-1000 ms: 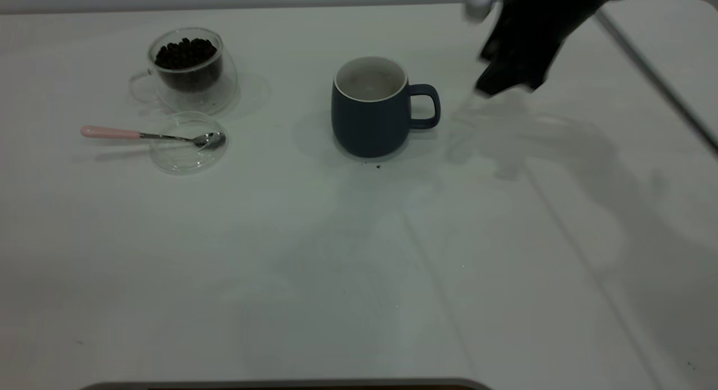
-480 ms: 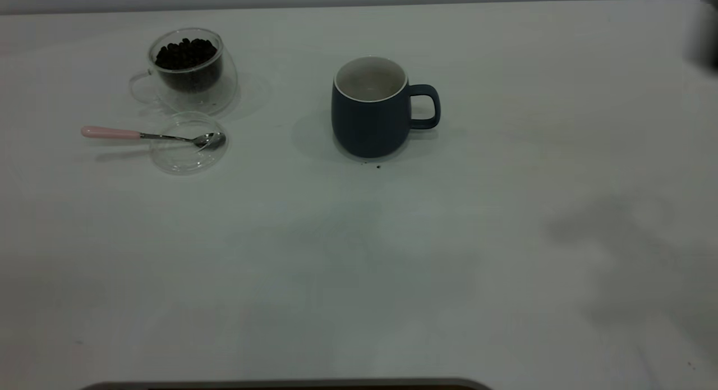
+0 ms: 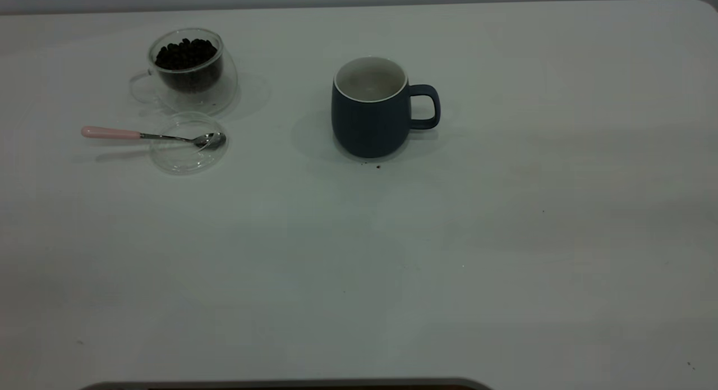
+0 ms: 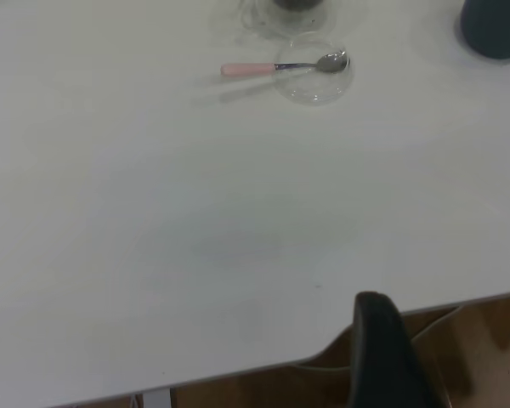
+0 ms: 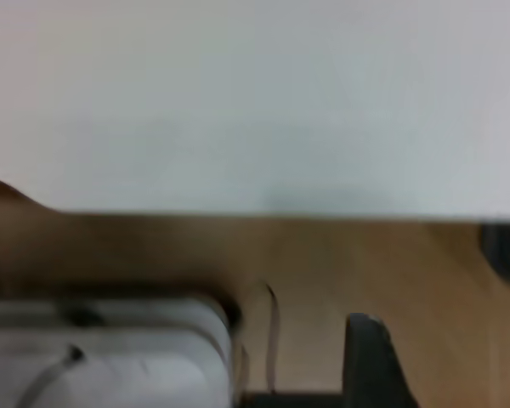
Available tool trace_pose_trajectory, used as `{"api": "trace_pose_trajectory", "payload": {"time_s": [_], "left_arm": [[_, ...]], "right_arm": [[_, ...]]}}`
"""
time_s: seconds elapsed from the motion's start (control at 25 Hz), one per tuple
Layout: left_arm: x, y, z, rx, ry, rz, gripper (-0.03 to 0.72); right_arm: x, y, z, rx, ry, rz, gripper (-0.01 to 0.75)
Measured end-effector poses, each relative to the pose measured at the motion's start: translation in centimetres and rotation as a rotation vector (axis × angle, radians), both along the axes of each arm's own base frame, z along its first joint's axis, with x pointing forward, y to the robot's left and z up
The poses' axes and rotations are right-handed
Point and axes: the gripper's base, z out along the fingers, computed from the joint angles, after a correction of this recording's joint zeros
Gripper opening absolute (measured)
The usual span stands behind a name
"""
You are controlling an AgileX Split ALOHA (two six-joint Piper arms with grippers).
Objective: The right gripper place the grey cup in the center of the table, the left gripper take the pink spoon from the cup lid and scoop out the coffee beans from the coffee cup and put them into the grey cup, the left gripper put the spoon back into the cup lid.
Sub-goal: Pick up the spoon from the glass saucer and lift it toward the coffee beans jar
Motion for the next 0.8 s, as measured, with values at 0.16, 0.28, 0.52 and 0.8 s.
{"api": "trace_pose_trajectory", "payload": {"time_s": [0.16,0.28,0.52,0.8], "left_arm": [[0.0,0.0,0.0,0.000,0.000,0.000,0.445],[0.0,0.0,0.0,0.000,0.000,0.000,0.445],[0.0,0.0,0.0,0.000,0.001,0.000,0.445],[0.0,0.0,0.0,0.000,0.001,0.000,0.445]], "right_arm": [[-2.1,0.3,-0.1,0.035,-0.169,0.013,0.455],[-2.7,0.2,-0.9,0.033,-0.196,0.006,0.455],[-3.0,0.1,-0.8,0.037,-0.224,0.003,0.455],[-6.1,-0.4,-0.3,0.055,-0.449,-0.015,0.455]]}}
